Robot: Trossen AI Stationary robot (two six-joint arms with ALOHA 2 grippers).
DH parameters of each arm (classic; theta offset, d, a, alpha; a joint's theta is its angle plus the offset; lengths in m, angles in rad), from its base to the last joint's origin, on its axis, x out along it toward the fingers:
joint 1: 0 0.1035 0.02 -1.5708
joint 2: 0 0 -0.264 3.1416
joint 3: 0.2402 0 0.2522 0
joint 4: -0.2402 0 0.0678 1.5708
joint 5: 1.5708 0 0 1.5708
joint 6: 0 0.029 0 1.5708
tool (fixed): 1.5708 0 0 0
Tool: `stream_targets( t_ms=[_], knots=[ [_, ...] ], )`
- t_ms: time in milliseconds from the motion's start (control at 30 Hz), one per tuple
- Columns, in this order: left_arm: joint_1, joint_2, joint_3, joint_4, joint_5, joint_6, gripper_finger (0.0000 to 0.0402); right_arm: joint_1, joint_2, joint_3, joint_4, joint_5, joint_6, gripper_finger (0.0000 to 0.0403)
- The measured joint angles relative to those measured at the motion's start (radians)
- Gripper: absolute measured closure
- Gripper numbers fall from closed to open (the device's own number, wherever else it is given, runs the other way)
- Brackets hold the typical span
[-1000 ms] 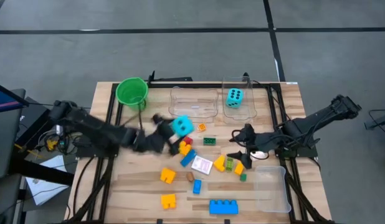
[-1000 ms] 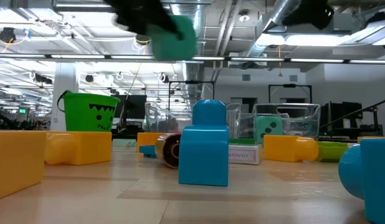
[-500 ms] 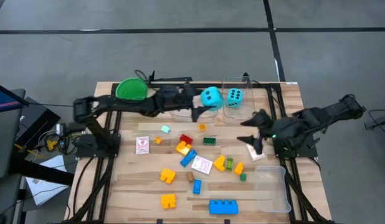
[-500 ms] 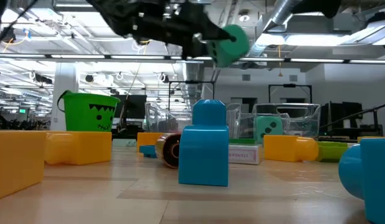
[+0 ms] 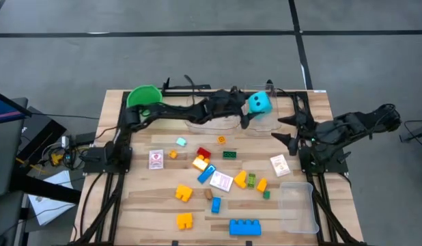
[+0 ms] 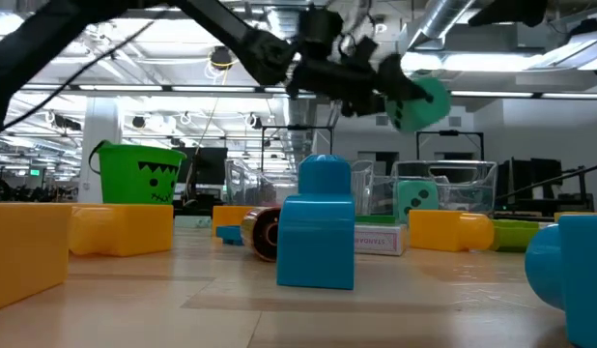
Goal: Pick & Place Toys
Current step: Put the blue dice into the right transparent bin
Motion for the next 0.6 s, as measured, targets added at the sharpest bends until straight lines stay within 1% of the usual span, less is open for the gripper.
stream_targets(
  t_ms=[67, 100, 233, 333, 433, 600],
  knots=[
    [0.011, 0.051, 0.049, -0.016, -0.002, -0.004, 0.0047, 0.0, 0.001, 0.0, -0.019, 0.036, 0.0, 0.0072],
    [0.015, 0.069, 0.063, -0.038, -0.004, -0.009, 0.0047, -0.001, 0.001, 0.0, -0.021, 0.053, 0.0, 0.0072],
    [0.019, 0.132, 0.108, -0.04, -0.004, -0.021, 0.004, -0.021, 0.008, 0.0, -0.028, 0.094, 0.0, 0.0072],
    [0.016, 0.145, 0.111, -0.047, -0.003, -0.022, 0.0041, -0.057, 0.023, 0.0, -0.032, 0.113, -0.014, 0.0072],
    [0.013, 0.155, 0.11, -0.067, -0.001, -0.022, 0.0041, -0.096, 0.029, 0.0, -0.033, 0.104, -0.035, 0.0072],
    [-0.003, 0.154, 0.11, -0.076, 0.005, -0.023, 0.0015, -0.145, 0.03, 0.0, -0.036, 0.097, -0.05, 0.0072]
  ],
)
